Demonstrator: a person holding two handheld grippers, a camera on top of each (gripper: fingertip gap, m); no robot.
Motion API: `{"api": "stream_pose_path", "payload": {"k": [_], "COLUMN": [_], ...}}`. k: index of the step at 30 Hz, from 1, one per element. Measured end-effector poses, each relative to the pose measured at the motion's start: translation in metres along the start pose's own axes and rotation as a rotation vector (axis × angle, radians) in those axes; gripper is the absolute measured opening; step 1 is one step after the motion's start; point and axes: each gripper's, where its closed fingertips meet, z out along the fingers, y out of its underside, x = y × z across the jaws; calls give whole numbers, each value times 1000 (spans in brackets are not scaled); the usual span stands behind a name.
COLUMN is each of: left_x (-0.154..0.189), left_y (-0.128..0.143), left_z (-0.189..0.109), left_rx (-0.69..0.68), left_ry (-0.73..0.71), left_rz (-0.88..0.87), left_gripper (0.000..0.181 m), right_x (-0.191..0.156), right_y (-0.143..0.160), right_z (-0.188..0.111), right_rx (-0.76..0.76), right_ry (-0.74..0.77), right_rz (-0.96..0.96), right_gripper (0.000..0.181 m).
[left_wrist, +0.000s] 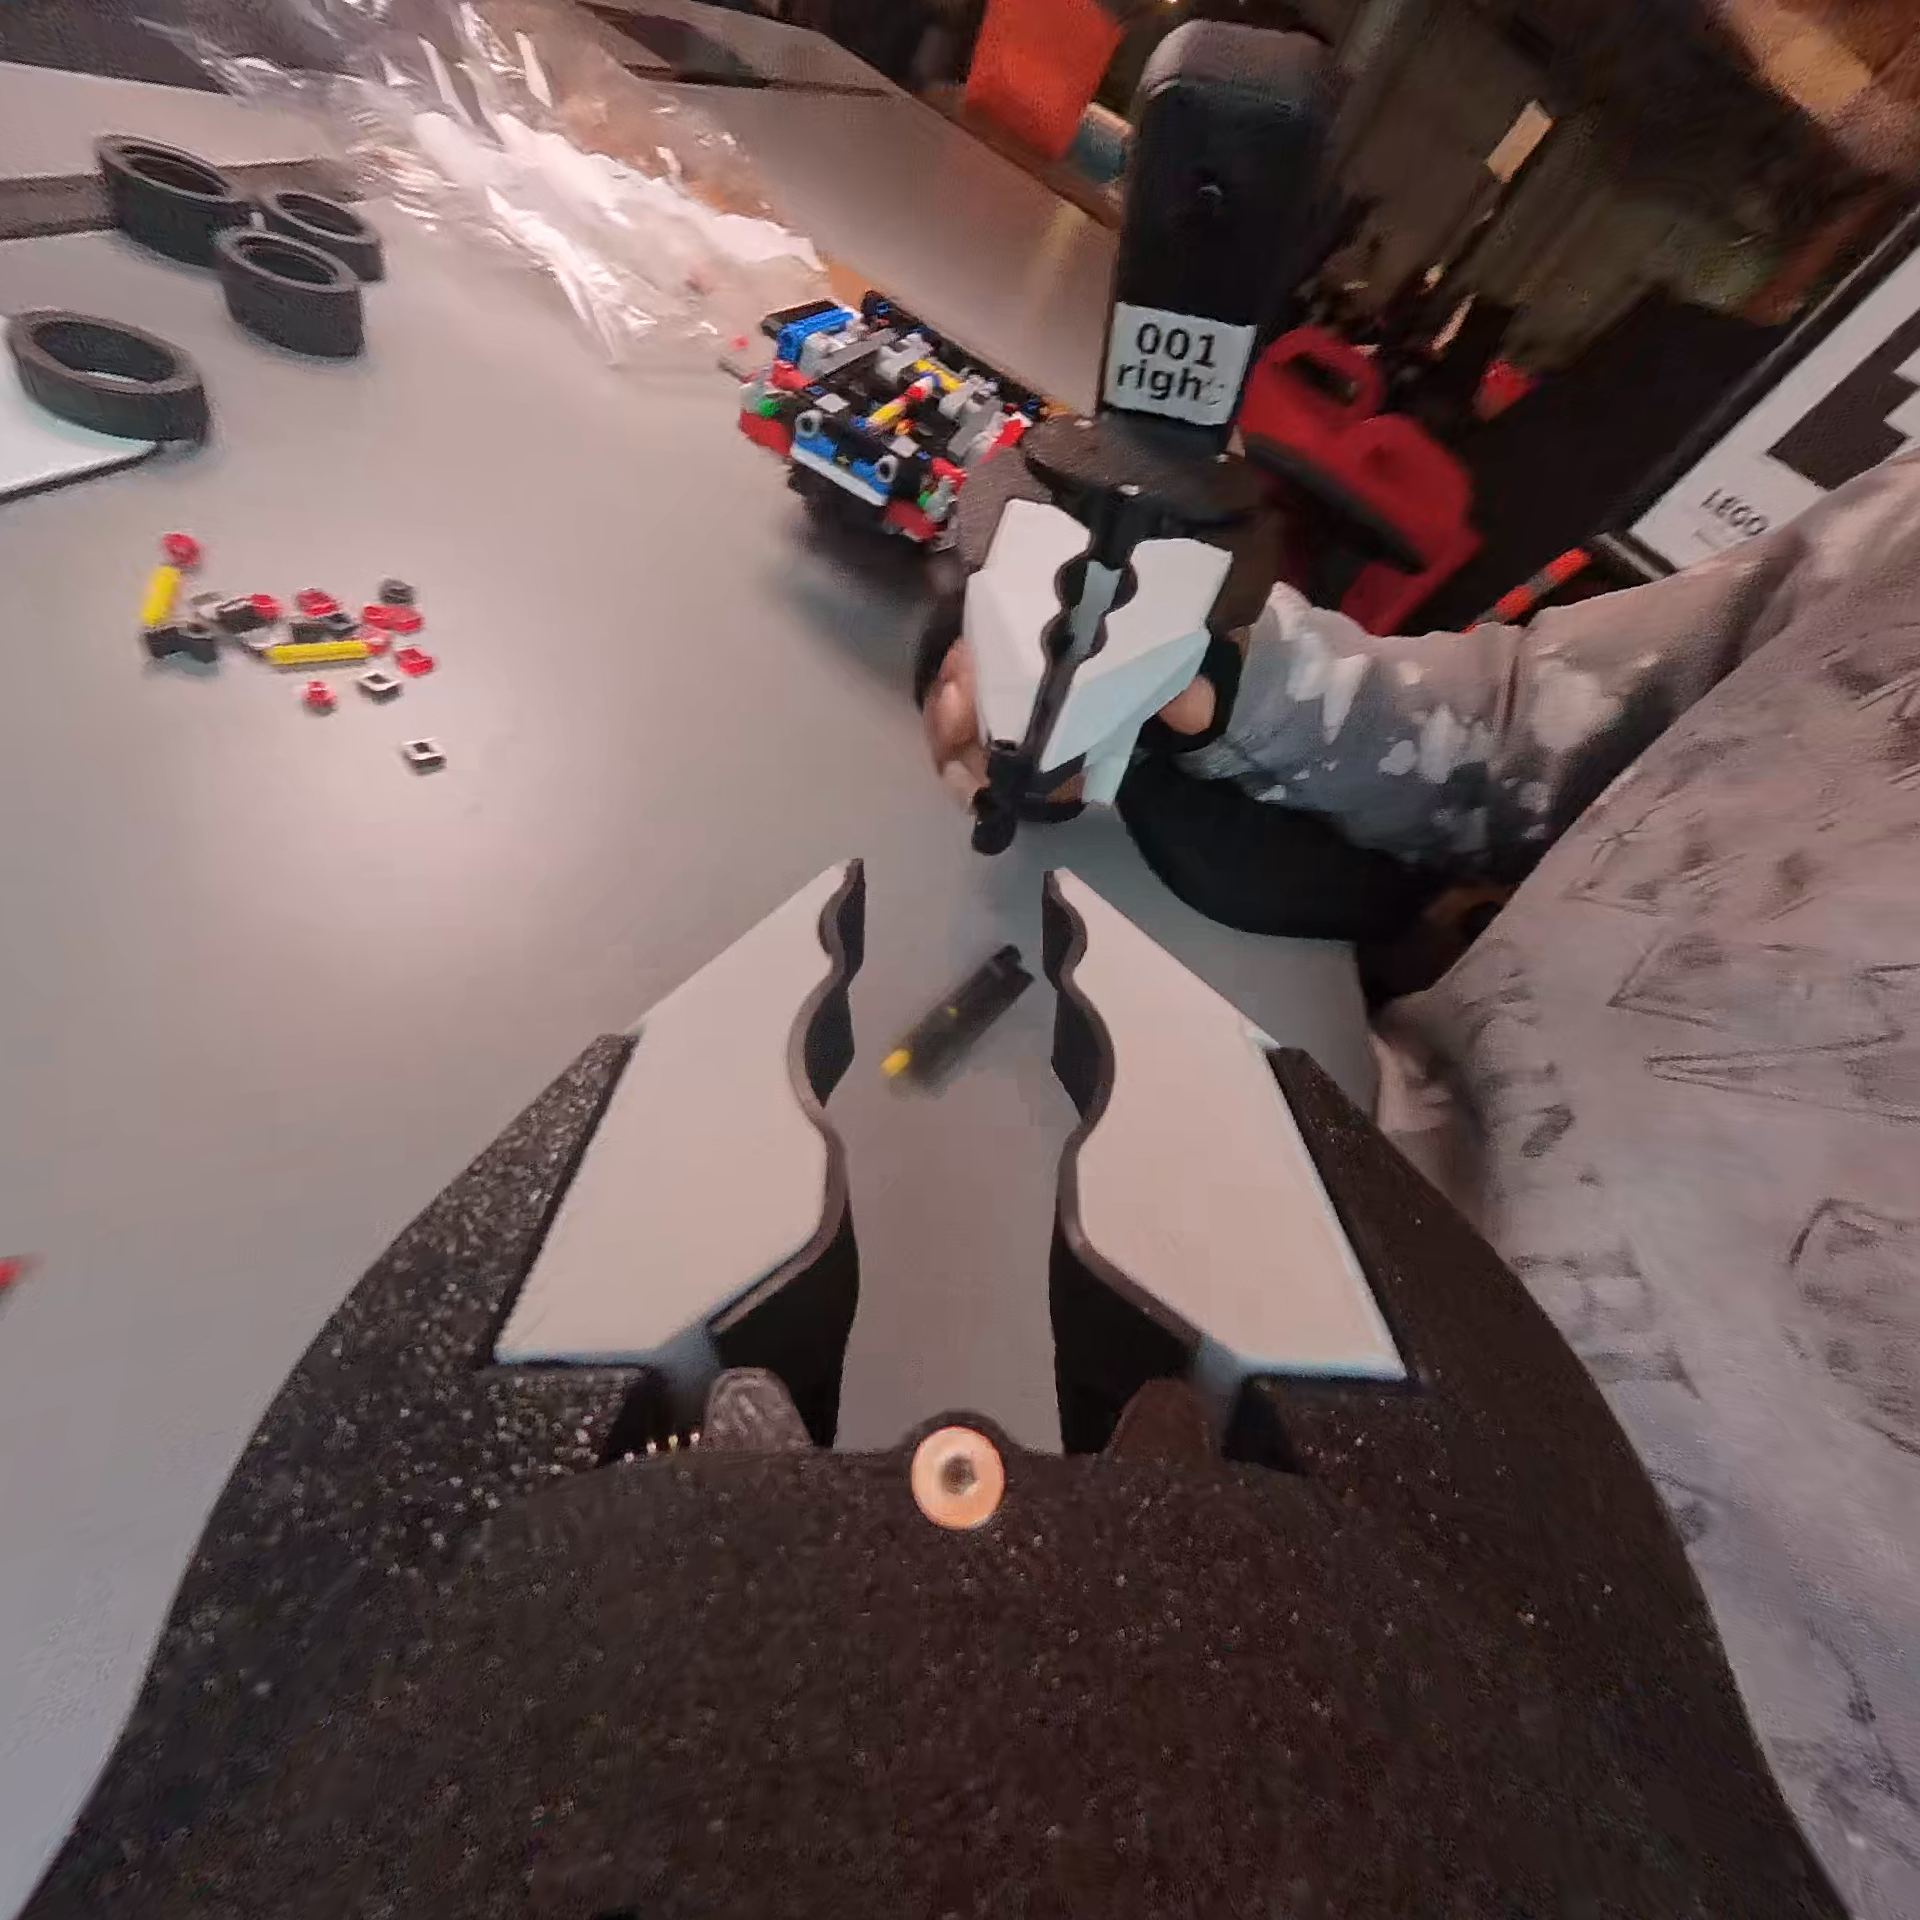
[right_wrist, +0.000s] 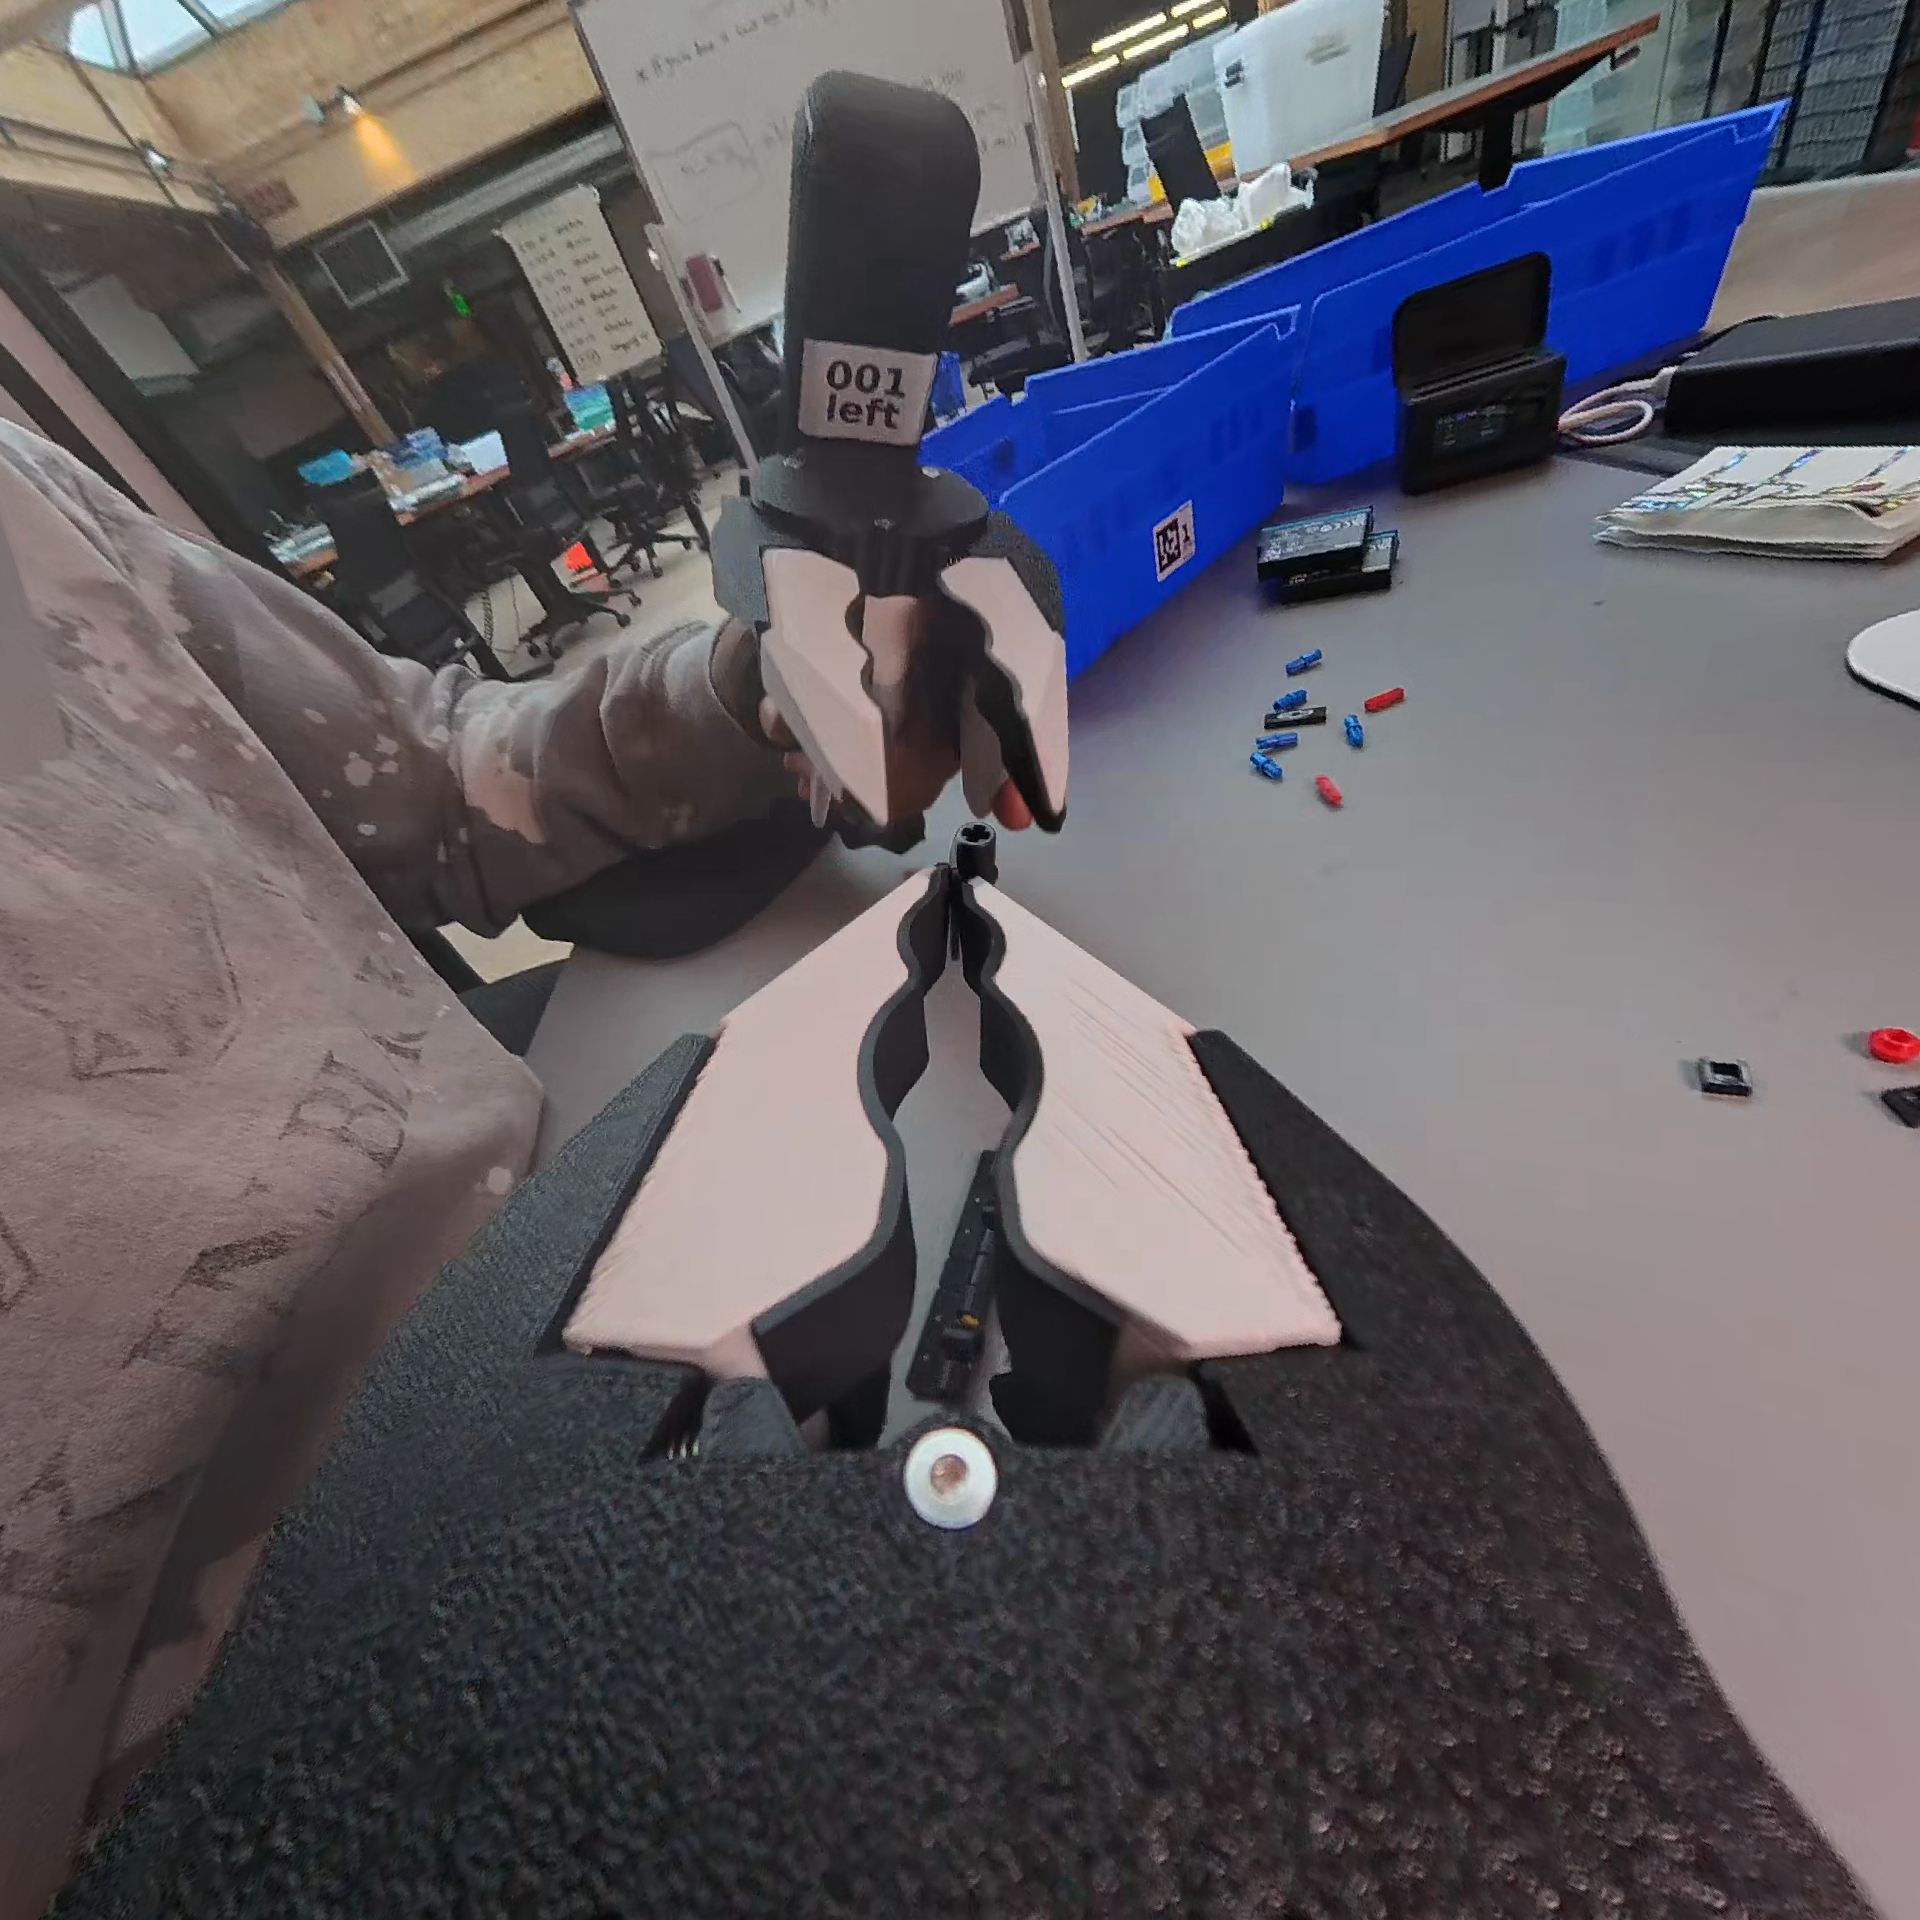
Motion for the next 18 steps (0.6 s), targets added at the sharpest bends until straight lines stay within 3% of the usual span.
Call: {"api": "stream_pose_path", "payload": {"k": [6,10,11,14,16,18], "left_x": [22,14,9,-24,-55,-79], "left_y": [-5,-7,-12,-45,-57,-47], "left_z": [16,8,-1,-65,-138,-213], "left_rx": [35,5,-3,26,-35,-157], "left_ry": [83,5,-47,-401,-760,-1068], "left_rz": [17,42,70,157,207,165], "left_gripper": [15,5,5,5,6,6], "right_x": [-13,-5,0,9,13,10], "right_y": [-6,-3,-1,17,38,57], "right_z": [7,9,8,0,-6,-9], "right_rx": [49,25,-1,-154,-306,-437], "right_ry": [-63,1,35,91,116,102], "right_rz": [25,12,-9,-78,-161,-219], "right_gripper": [1,3,10,22,22,22]}}
